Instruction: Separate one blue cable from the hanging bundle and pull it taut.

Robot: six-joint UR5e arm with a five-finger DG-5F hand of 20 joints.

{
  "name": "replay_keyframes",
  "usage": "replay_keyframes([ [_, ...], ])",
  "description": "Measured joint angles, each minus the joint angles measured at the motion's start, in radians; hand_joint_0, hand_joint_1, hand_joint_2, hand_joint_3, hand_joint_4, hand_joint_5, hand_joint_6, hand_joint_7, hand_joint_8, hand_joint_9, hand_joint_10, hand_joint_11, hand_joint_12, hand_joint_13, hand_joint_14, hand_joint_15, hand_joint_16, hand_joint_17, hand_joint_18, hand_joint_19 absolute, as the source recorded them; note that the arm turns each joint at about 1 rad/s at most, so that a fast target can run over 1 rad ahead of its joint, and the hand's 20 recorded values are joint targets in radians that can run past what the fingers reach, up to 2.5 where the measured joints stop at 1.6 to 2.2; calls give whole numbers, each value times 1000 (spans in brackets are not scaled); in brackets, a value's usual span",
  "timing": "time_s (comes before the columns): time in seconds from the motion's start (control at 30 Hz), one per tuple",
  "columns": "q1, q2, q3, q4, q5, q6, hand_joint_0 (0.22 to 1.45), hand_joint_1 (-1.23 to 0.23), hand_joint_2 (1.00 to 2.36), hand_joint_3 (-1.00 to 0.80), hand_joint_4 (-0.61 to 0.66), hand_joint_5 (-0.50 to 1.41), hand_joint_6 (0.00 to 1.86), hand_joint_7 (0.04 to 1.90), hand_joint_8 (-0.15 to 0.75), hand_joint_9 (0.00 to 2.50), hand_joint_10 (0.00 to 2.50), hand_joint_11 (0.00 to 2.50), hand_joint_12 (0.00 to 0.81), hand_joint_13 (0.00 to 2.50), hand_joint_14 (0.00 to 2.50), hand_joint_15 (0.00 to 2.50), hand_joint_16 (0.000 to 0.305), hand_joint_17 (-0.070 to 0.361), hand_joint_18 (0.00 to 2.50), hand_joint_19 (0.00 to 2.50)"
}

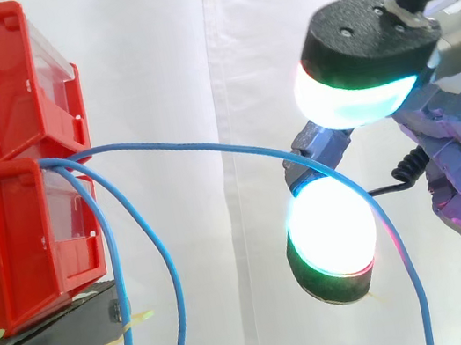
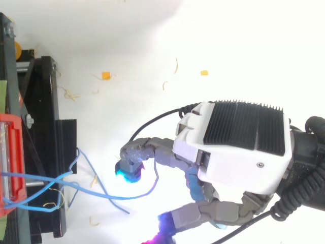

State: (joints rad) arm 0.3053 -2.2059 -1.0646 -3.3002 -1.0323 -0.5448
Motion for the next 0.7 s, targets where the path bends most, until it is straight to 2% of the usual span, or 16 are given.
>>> replay_keyframes([
  [0.03, 0, 0, 0, 0, 0, 0, 515, -367, 1000, -500, 152, 104, 505, 1098, 215, 1973, 22, 592, 328, 1590, 27, 995, 56, 125, 1180, 788],
  [0.1, 0, 0, 0, -1, 0, 0, 572, -375, 1000, -500, 136, 108, 505, 1120, 197, 1991, 26, 637, 309, 1589, 28, 1019, 51, 114, 1158, 814],
  [0.2, 0, 0, 0, -1, 0, 0, 683, -536, 1000, -500, 141, 118, 505, 1162, 187, 2046, 27, 683, 296, 1611, 29, 1024, 46, 104, 1172, 809],
  [0.3, 0, 0, 0, -1, 0, 0, 728, -644, 1010, -372, 151, 125, 505, 1207, 186, 2062, 26, 713, 304, 1621, 27, 1014, 46, 103, 1177, 788],
  [0.47, 0, 0, 0, -1, 0, 0, 738, -678, 1015, -263, 135, 131, 505, 1235, 195, 2071, 27, 737, 307, 1612, 28, 1017, 46, 104, 1173, 780],
  [0.7, 0, 0, 0, 0, 0, 0, 731, -693, 1017, -200, 118, 134, 505, 1248, 202, 2062, 27, 745, 306, 1602, 29, 1009, 46, 103, 1166, 784],
])
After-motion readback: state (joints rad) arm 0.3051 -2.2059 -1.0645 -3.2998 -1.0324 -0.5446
